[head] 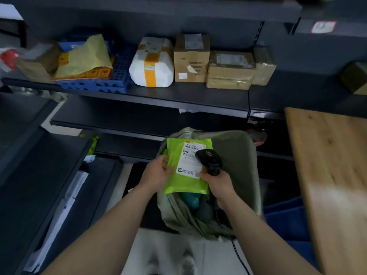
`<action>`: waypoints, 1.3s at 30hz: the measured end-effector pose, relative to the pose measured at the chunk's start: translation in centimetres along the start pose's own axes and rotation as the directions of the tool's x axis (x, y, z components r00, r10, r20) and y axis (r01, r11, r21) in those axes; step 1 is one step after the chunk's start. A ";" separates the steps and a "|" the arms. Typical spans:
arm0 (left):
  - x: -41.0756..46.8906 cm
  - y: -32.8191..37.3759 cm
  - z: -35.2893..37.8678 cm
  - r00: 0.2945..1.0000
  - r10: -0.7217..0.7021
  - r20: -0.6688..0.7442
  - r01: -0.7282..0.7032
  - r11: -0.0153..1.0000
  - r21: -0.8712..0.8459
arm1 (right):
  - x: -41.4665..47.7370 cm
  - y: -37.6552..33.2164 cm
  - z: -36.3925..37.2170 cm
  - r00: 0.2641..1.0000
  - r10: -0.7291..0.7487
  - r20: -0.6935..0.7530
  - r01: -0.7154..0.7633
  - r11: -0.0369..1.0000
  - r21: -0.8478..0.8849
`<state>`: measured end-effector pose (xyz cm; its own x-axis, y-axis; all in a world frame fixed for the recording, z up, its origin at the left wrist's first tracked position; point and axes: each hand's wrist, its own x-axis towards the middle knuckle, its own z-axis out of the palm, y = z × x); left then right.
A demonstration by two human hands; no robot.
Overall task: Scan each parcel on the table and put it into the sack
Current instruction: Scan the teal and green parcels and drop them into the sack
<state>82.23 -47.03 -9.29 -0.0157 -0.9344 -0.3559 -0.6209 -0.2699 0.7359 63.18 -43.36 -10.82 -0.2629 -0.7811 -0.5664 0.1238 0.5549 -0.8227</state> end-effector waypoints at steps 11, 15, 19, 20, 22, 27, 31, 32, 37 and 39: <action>14.5 -8.3 1.6 0.983 -0.168 0.068 0.148 0.961 0.234 | 12.6 5.9 5.1 0.979 0.100 -0.178 -0.130 0.977 -0.166; 15.3 -10.0 1.6 0.986 -0.109 0.127 0.078 0.970 0.229 | 14.5 6.7 6.7 0.965 0.109 -0.238 -0.171 0.951 -0.257; 13.5 -8.8 0.4 0.994 0.010 0.105 -0.015 0.999 0.040 | 14.9 6.5 6.7 0.946 0.047 -0.321 -0.157 0.932 -0.327; 12.8 -7.9 0.1 0.993 0.051 0.107 -0.052 0.999 -0.002 | 14.6 6.3 6.5 0.942 0.041 -0.334 -0.156 0.932 -0.327; 11.4 -5.8 0.1 0.986 0.125 0.114 -0.116 0.990 -0.079 | 13.8 5.8 5.7 0.937 0.036 -0.348 -0.156 0.933 -0.325; 9.4 -4.5 1.3 0.977 0.133 0.169 -0.115 0.987 -0.115 | 11.8 6.4 2.7 0.919 0.057 -0.390 -0.213 0.905 -0.368; 9.6 -5.0 2.6 0.982 0.081 0.170 -0.073 0.996 -0.054 | 11.5 7.8 2.2 0.926 0.096 -0.364 -0.245 0.888 -0.389; 9.7 -5.1 2.9 0.982 0.080 0.173 -0.071 0.996 -0.055 | 11.7 7.9 2.3 0.929 0.095 -0.357 -0.242 0.887 -0.393; 9.9 -5.8 3.3 0.986 0.053 0.158 -0.054 0.999 0.001 | 11.8 8.3 2.1 0.944 0.082 -0.319 -0.200 0.913 -0.356; 9.7 -5.8 3.4 0.987 0.046 0.157 -0.044 0.999 -0.018 | 11.9 8.4 2.0 0.950 0.088 -0.299 -0.195 0.915 -0.352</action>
<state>83.02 -53.73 -19.01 -0.1673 -0.8978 -0.4073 -0.6054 -0.2326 0.7612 63.01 -48.59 -24.56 -0.5248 -0.6080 -0.5958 -0.1723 0.7612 -0.6252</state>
